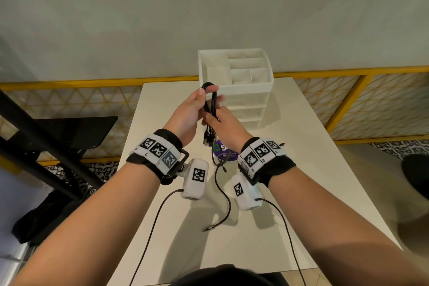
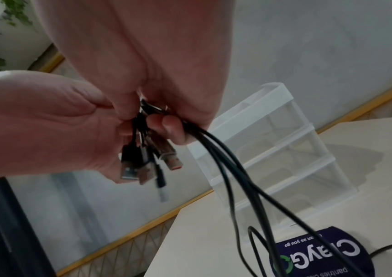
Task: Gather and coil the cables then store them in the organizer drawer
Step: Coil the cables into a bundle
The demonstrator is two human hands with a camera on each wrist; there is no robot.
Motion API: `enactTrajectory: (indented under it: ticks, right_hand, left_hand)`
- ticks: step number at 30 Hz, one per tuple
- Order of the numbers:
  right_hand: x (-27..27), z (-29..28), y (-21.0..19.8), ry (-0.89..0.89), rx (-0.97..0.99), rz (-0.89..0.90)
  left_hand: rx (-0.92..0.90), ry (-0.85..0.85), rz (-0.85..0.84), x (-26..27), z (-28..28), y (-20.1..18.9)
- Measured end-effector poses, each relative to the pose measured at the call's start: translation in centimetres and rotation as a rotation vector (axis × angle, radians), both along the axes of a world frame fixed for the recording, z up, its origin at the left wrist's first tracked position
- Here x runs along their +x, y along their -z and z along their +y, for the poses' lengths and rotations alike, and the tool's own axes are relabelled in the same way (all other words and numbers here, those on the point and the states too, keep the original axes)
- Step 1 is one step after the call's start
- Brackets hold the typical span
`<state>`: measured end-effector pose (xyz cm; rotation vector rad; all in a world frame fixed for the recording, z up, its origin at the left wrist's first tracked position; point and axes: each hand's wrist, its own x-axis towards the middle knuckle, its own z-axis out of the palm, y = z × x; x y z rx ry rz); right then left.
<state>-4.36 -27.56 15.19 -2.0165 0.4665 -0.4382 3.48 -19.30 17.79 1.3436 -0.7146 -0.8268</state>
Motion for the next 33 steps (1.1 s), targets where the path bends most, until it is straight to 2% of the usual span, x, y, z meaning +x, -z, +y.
enactTrajectory:
  ticks: [3,5,11,15,18,20,23,26,28,31,33]
  right_hand:
    - [-0.2,0.4,-0.1,-0.036,0.050,0.064]
    - [-0.1,0.6,0.1,-0.066,0.012,0.115]
    - [-0.4,0.6,-0.6,-0.117,0.112,0.150]
    - [0.4,0.9,-0.7,-0.115,0.135,0.150]
    - [0.5,1.1,-0.7,-0.064,0.130,0.121]
    - [0.5,1.3,-0.9,-0.060,0.107,0.095]
    - [0.7,1.4,-1.0,-0.072,0.070,0.110]
    - [0.4,1.3,-0.9,-0.076,0.102,0.103]
    - [-0.2,1.1,-0.6,-0.082,0.093,0.105]
    - [-1.1,0.6,1.1,-0.042,0.115,0.171]
    - [-1.6,0.5,2.5,-0.019,0.126,0.214]
  left_hand:
    - [-0.015,-0.016,0.015,0.1,-0.3,-0.1]
    - [-0.058,-0.030,0.082,0.3,-0.8,-0.3]
    - [-0.198,-0.061,0.231,1.2,-1.4,-0.3]
    - [-0.189,-0.161,0.264,1.1,-1.4,-0.4]
    - [-0.035,-0.197,0.163,0.9,-1.3,-0.5]
    - [0.043,-0.138,0.051,0.6,-1.0,-0.2]
    - [0.055,-0.023,0.002,0.6,-0.6,0.2]
    - [0.053,-0.037,0.009,1.0,-0.9,0.1]
    - [0.023,-0.079,0.047,1.4,-1.1,-0.4]
    - [-0.112,-0.129,0.228,2.3,-0.9,-1.2]
    - [-0.153,-0.173,0.266,2.9,-0.7,-1.8]
